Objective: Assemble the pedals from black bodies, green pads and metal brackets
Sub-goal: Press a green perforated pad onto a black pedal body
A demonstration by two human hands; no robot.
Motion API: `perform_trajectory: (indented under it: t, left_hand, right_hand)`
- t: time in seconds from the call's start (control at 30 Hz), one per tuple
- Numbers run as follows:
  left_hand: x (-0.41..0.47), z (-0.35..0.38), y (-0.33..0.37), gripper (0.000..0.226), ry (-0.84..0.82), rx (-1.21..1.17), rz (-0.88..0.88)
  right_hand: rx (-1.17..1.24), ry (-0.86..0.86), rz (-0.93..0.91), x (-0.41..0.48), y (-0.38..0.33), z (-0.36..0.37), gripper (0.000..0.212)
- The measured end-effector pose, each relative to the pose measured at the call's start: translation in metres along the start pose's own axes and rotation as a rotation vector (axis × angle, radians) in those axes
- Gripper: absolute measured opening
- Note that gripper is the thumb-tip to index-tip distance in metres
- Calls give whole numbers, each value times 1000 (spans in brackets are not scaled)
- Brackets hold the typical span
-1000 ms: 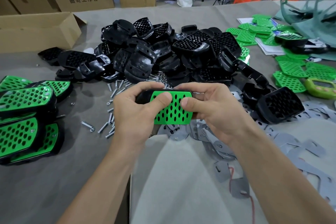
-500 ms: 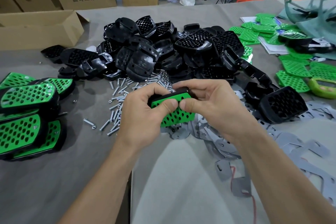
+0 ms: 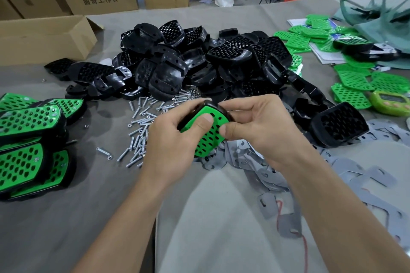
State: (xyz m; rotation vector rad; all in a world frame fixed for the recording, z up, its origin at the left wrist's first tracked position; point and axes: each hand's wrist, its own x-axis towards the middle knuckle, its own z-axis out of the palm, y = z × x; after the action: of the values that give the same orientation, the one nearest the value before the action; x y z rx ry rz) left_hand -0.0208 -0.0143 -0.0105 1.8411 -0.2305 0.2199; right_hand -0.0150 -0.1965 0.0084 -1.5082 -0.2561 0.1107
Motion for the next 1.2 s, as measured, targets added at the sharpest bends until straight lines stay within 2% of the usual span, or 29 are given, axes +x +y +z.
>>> perform_trajectory:
  t: [0.07, 0.17, 0.3, 0.5, 0.57, 0.67, 0.8, 1.0, 1.2]
  left_hand:
    - [0, -1, 1, 23, -6, 34, 25]
    - [-2, 0, -1, 29, 11, 105, 51]
    - [-1, 4, -2, 31, 54, 106, -18]
    - [0, 11, -1, 22, 174, -212, -217]
    - [0, 12, 0, 23, 218, -284, -275]
    - [-1, 12, 0, 22, 243, -307, -311]
    - [3, 7, -2, 17, 124, -391, -354]
    - [5, -10, -6, 48, -200, -553, -349]
    - [9, -17, -12, 68, -332, -471, -260]
  right_hand:
    - [-22, -19, 4, -1, 1, 0, 45]
    - [-42, -36, 29, -2, 3, 1, 40]
    - [-98, 18, 62, -1, 5, 5, 39]
    - [71, 158, 89, 1, 7, 16, 24]
    - [-11, 127, 99, 1, 10, 21, 12]
    - [-31, 69, 99, 0, 11, 21, 12]
    - [64, 75, 90, 2, 8, 14, 16]
    - [99, 77, 120, 3, 7, 3, 19]
    - [60, 91, 119, 5, 12, 1, 19]
